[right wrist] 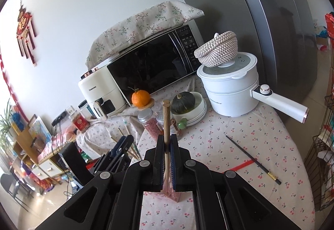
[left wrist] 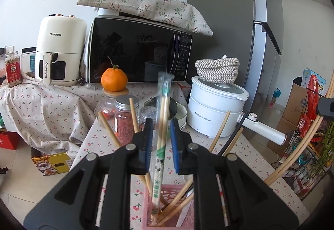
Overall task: Organize utensils
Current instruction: 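Drop the wrapped chopsticks into the basket with left gripper while right gripper drops its chopstick there, then grasp the red plastic spoon with left gripper while right gripper moves to the black chopstick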
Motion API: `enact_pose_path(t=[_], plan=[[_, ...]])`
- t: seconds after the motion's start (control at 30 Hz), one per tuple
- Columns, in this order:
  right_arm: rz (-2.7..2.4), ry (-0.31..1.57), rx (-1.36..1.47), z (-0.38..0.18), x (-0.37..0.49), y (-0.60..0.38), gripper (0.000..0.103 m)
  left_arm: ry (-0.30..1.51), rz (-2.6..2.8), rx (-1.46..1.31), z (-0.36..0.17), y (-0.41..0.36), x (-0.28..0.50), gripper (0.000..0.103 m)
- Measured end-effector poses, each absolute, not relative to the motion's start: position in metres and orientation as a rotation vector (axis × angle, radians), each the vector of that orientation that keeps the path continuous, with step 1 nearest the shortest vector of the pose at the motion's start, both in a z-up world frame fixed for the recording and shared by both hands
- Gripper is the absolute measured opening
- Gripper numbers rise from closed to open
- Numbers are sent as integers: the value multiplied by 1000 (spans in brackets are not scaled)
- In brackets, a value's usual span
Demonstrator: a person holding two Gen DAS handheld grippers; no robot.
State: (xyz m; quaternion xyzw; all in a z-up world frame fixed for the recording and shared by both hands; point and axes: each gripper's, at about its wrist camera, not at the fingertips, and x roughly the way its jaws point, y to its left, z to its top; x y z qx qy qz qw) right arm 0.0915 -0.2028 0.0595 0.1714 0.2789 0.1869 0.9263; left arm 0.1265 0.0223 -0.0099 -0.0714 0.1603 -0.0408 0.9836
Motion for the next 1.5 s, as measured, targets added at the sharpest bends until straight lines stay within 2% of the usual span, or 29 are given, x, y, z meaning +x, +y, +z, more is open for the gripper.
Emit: enact_pose_path(t=[0.07,0.3,0.37,0.47,0.53,0.77,0.9,0.93,1.0,1.07,1.13,1.2,1.3,1.5], plan=[[388,567,353,59,92,-199,5,368,-88,-151,-7,25,123,32],[406,570,346,54,99,-180,5,545,-53,-172,4,36,104,45],[406,570,337,51,100,-174,5,598,-41,-175,5,40,97,55],[394,564,307,49,103,-165,5,674,-26,-178,0,46,88,65],[386,572,280,45,106,-158,5,726,-25,-180,-7,49,84,68],[383,638,239,25,119,-141,5,810,-15,-216,-29,62,84,70],[403,664,253,16,125,-139,8,828,-33,-206,-31,60,84,74],[402,670,265,15,126,-141,11,830,-39,-201,-32,59,84,75],[397,674,288,16,126,-147,37,841,-49,-190,-33,56,84,76],[395,657,310,20,122,-155,51,853,-61,-185,-35,54,84,77],[397,646,314,26,117,-163,55,866,-75,-184,-36,52,84,79],[393,633,317,31,112,-173,67,877,-88,-176,-37,49,83,81],[368,630,322,33,106,-189,77,895,-108,-163,-40,43,82,83],[271,654,304,21,103,-225,85,941,-137,-126,-48,29,80,90]])
